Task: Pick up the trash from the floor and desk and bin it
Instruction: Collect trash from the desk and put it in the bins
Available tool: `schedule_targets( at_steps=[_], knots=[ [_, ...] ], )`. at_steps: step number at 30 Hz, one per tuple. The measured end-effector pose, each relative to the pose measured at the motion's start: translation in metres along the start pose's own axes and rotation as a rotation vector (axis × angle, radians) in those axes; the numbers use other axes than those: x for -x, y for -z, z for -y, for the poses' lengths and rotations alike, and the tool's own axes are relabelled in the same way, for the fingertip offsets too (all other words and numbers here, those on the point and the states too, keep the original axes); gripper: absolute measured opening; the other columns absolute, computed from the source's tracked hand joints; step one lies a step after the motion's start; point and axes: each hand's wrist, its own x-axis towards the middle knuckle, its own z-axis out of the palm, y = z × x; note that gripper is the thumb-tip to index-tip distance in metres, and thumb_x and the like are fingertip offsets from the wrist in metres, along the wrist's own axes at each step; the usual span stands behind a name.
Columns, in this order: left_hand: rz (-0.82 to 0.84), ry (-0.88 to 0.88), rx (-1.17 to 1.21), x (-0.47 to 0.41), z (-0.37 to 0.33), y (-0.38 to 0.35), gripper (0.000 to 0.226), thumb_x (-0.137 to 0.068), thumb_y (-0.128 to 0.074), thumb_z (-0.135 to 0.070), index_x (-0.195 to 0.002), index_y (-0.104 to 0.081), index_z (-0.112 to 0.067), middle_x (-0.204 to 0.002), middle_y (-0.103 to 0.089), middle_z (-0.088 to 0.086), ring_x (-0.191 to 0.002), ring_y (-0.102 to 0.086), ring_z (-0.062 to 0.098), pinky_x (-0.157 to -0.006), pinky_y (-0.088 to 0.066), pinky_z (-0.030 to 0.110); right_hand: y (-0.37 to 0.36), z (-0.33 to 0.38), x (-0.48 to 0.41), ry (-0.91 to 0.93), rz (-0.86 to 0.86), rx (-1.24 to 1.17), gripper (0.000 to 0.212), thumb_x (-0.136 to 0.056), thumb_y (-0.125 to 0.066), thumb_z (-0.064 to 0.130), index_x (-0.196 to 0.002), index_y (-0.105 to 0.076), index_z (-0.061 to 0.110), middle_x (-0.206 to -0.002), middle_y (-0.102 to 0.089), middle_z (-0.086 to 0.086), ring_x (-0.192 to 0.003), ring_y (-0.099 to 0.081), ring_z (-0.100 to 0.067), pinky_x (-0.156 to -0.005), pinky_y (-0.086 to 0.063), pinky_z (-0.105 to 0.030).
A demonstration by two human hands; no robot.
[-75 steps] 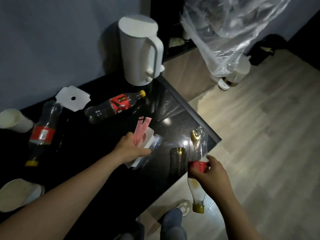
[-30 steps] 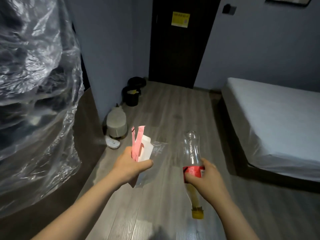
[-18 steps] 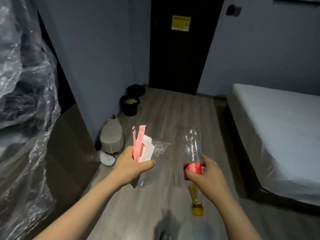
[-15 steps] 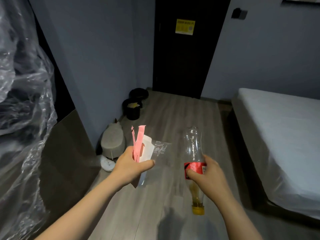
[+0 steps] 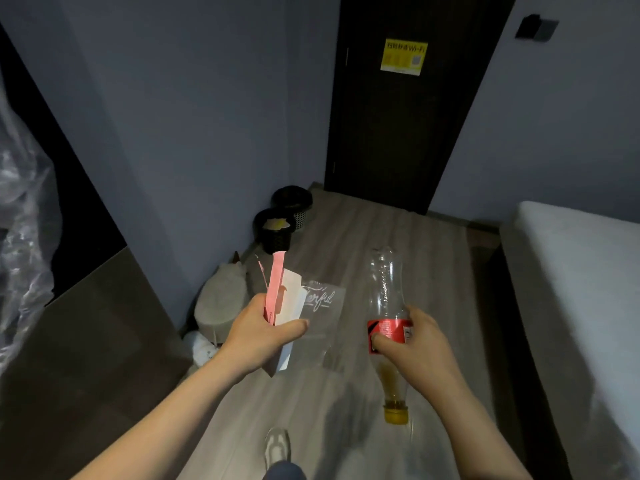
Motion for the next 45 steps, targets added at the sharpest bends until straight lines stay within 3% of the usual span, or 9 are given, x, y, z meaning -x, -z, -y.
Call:
schedule_targets(
  at_steps=[13, 16, 20, 23, 26, 30, 34, 39, 45],
  knots=[
    [0.012, -0.016, 0.053, -0.257, -0.034, 0.029, 0.034, -0.056, -0.066, -0.047, -0.075, -0.047, -0.027, -0.068, -0.053, -0.012, -0.060, -0.050, 0.005, -0.051, -0.035, 0.021, -0.041, 0.070, -0.247, -0.011, 0.056, 0.023, 0.045, -0.067, -0.074, 0.035, -0.104, -0.049, 0.030, -0.104, -0.060, 0.002, -0.091, -0.062, -0.014, -0.084, -0.054, -0.038],
    [0.013, 0.003, 0.071, -0.303, -0.044, 0.035, 0.039, -0.056, -0.066, -0.046, -0.087, -0.054, -0.025, -0.078, -0.060, -0.010, -0.067, -0.057, 0.005, -0.054, -0.038, 0.020, -0.051, 0.079, -0.294, 0.005, 0.049, 0.027, 0.049, -0.068, -0.076, 0.030, -0.111, -0.054, 0.025, -0.102, -0.062, 0.000, -0.091, -0.062, -0.018, -0.080, -0.055, -0.036],
    [0.012, 0.038, 0.066, -0.359, -0.050, 0.035, 0.039, -0.055, -0.066, -0.043, -0.086, -0.054, -0.022, -0.075, -0.060, -0.009, -0.066, -0.056, 0.007, -0.055, -0.039, 0.022, -0.060, 0.086, -0.352, 0.014, 0.056, 0.037, 0.038, -0.063, -0.075, 0.034, -0.093, -0.053, 0.035, -0.092, -0.061, 0.008, -0.081, -0.062, -0.009, -0.066, -0.054, -0.028],
    [0.009, 0.067, 0.078, -0.407, -0.053, 0.032, 0.041, -0.054, -0.066, -0.042, -0.087, -0.054, -0.020, -0.075, -0.059, -0.007, -0.068, -0.056, 0.010, -0.058, -0.041, 0.025, -0.069, 0.087, -0.405, 0.006, 0.066, 0.094, 0.059, -0.066, -0.074, 0.038, -0.120, -0.052, 0.025, -0.099, -0.053, 0.008, -0.087, -0.058, -0.011, -0.060, -0.042, -0.018],
    [-0.045, 0.092, 0.076, -0.459, -0.058, 0.027, 0.040, -0.053, -0.066, -0.043, -0.084, -0.055, -0.021, -0.073, -0.059, -0.007, -0.068, -0.056, 0.010, -0.059, -0.042, 0.025, -0.076, 0.089, -0.465, 0.018, 0.104, 0.114, 0.080, -0.068, -0.074, 0.038, -0.138, -0.042, 0.018, -0.111, -0.051, 0.003, -0.097, -0.058, -0.016, -0.070, -0.046, -0.023],
    [-0.105, 0.130, 0.042, -0.533, -0.077, 0.019, 0.040, -0.052, -0.065, -0.047, -0.084, -0.053, -0.025, -0.079, -0.060, -0.009, -0.075, -0.058, 0.011, -0.059, -0.041, 0.026, -0.072, 0.097, -0.551, 0.052, 0.126, 0.078, 0.078, -0.068, -0.075, 0.038, -0.137, -0.043, 0.018, -0.123, -0.054, -0.002, -0.101, -0.059, -0.017, -0.078, -0.048, -0.027],
    [-0.156, 0.128, 0.068, -0.601, -0.107, 0.012, 0.034, -0.052, -0.067, -0.043, -0.071, -0.046, -0.024, -0.065, -0.049, -0.009, -0.060, -0.048, 0.009, -0.053, -0.036, 0.025, -0.062, 0.110, -0.632, 0.080, 0.137, 0.067, 0.074, -0.069, -0.075, 0.038, -0.134, -0.045, 0.022, -0.124, -0.053, 0.001, -0.099, -0.054, -0.012, -0.077, -0.045, -0.026],
    [-0.220, 0.142, 0.069, -0.670, -0.132, 0.006, 0.039, -0.053, -0.067, -0.048, -0.077, -0.049, -0.023, -0.071, -0.053, -0.007, -0.064, -0.051, 0.009, -0.053, -0.037, 0.025, -0.060, 0.122, -0.715, 0.099, 0.172, 0.085, 0.067, -0.070, -0.074, 0.041, -0.130, -0.047, 0.027, -0.116, -0.054, 0.006, -0.097, -0.056, -0.011, -0.072, -0.045, -0.024],
    [-0.247, 0.206, 0.018, -0.749, -0.133, 0.005, 0.044, -0.064, -0.077, -0.048, -0.093, -0.053, -0.026, -0.088, -0.062, -0.004, -0.078, -0.061, 0.013, -0.065, -0.052, 0.031, -0.073, 0.131, -0.795, 0.079, 0.262, 0.127, 0.084, -0.074, -0.074, 0.042, -0.145, -0.031, 0.024, -0.136, -0.047, 0.000, -0.116, -0.052, -0.017, -0.085, -0.044, -0.025]
  ],
)
